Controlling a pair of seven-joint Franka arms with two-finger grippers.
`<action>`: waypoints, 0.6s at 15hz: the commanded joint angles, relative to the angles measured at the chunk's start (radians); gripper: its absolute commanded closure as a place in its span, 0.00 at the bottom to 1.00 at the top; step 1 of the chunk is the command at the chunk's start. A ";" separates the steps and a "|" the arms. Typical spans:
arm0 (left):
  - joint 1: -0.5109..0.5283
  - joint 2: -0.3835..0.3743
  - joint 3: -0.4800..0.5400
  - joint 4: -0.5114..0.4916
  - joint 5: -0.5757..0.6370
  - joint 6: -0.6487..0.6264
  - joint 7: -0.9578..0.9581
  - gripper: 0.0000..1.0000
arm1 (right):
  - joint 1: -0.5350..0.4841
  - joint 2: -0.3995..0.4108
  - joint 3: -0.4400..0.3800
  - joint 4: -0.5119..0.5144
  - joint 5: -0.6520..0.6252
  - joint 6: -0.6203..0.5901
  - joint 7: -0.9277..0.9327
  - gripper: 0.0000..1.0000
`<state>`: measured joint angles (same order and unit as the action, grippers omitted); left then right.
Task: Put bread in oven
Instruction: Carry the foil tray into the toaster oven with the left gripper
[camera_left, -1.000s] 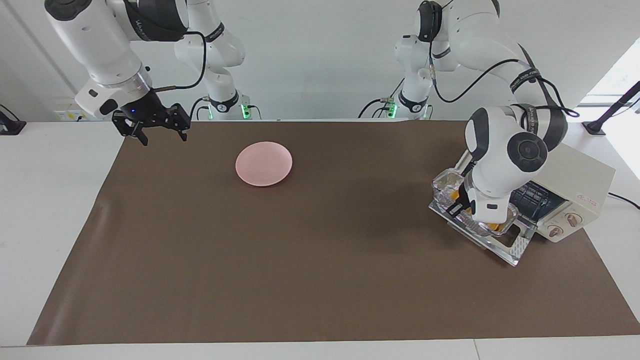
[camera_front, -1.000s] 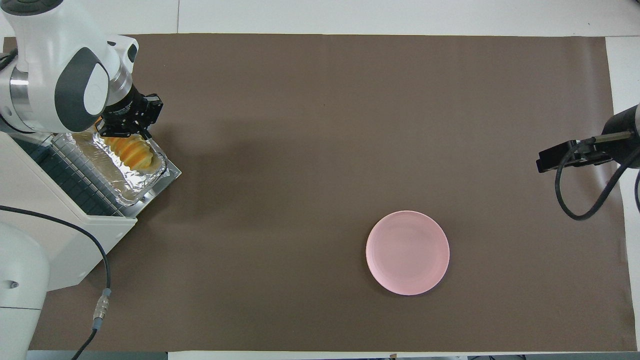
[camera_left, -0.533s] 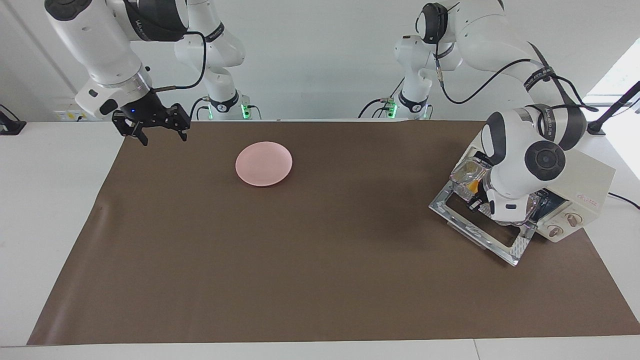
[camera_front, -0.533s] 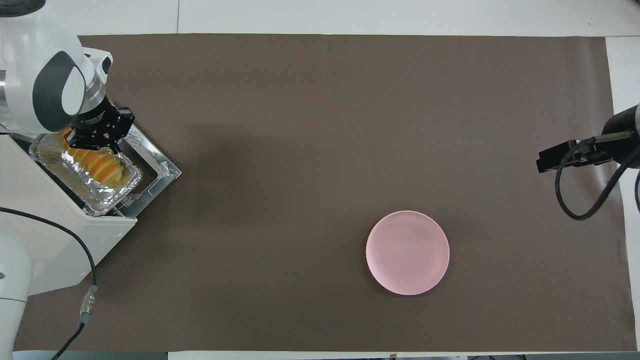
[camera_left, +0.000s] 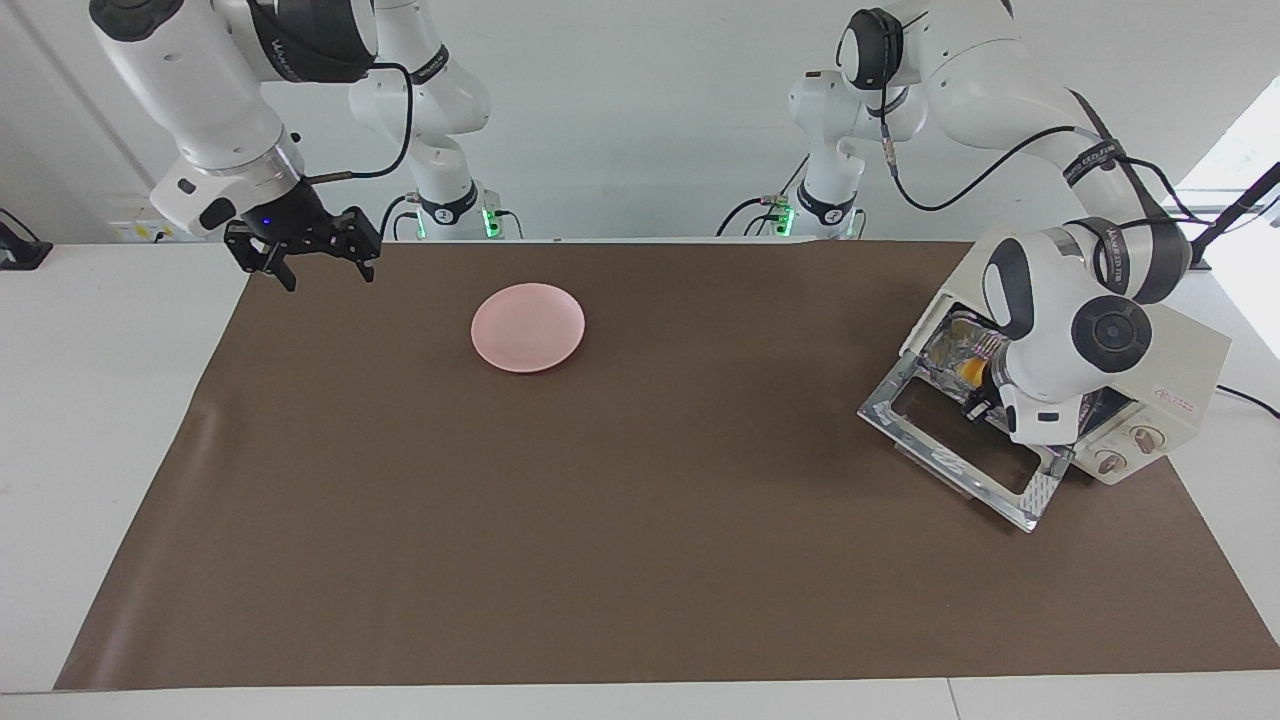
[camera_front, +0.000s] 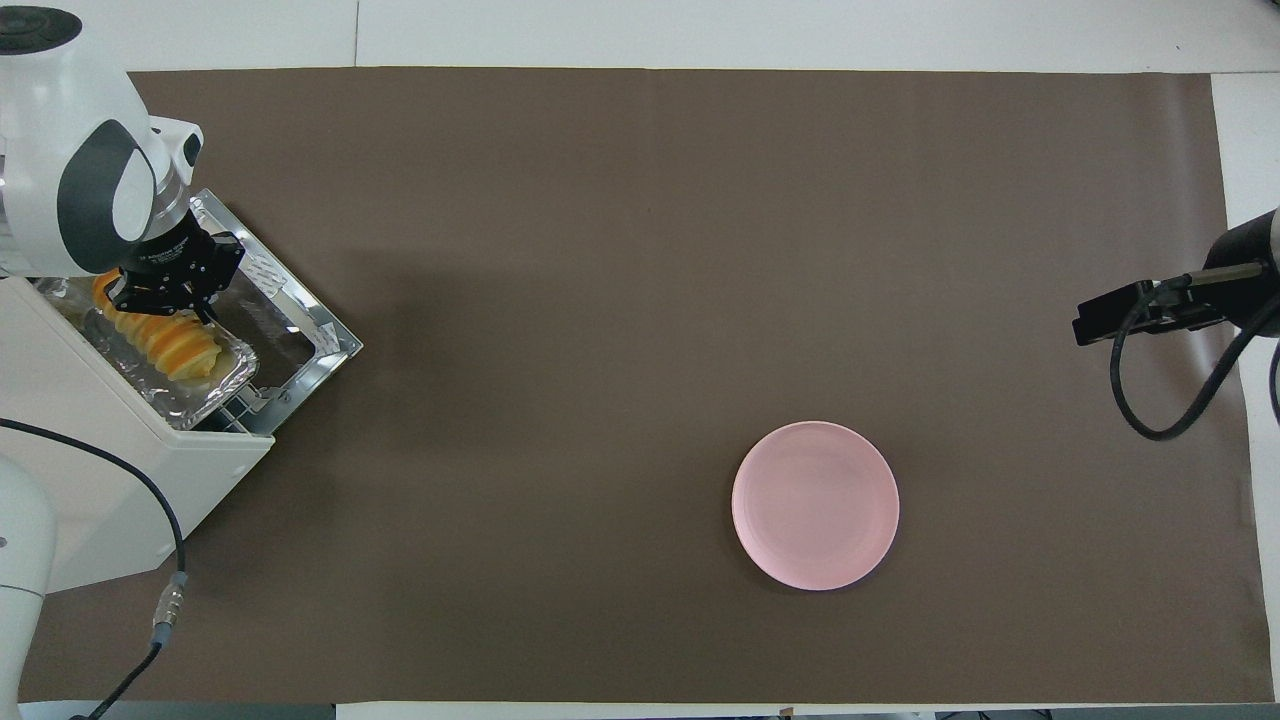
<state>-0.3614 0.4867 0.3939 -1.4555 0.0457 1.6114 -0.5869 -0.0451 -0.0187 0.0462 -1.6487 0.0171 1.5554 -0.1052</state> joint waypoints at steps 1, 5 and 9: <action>0.008 -0.027 0.005 -0.040 0.022 0.024 0.022 1.00 | -0.018 -0.004 0.017 -0.002 -0.011 -0.012 0.013 0.00; 0.019 -0.043 0.008 -0.081 0.023 0.021 0.027 1.00 | -0.018 -0.004 0.018 -0.002 -0.011 -0.012 0.013 0.00; 0.015 -0.054 0.017 -0.103 0.023 0.016 0.024 1.00 | -0.018 -0.004 0.017 -0.002 -0.011 -0.012 0.013 0.00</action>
<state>-0.3405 0.4718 0.4108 -1.5129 0.0474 1.6176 -0.5688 -0.0451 -0.0187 0.0462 -1.6487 0.0171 1.5554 -0.1052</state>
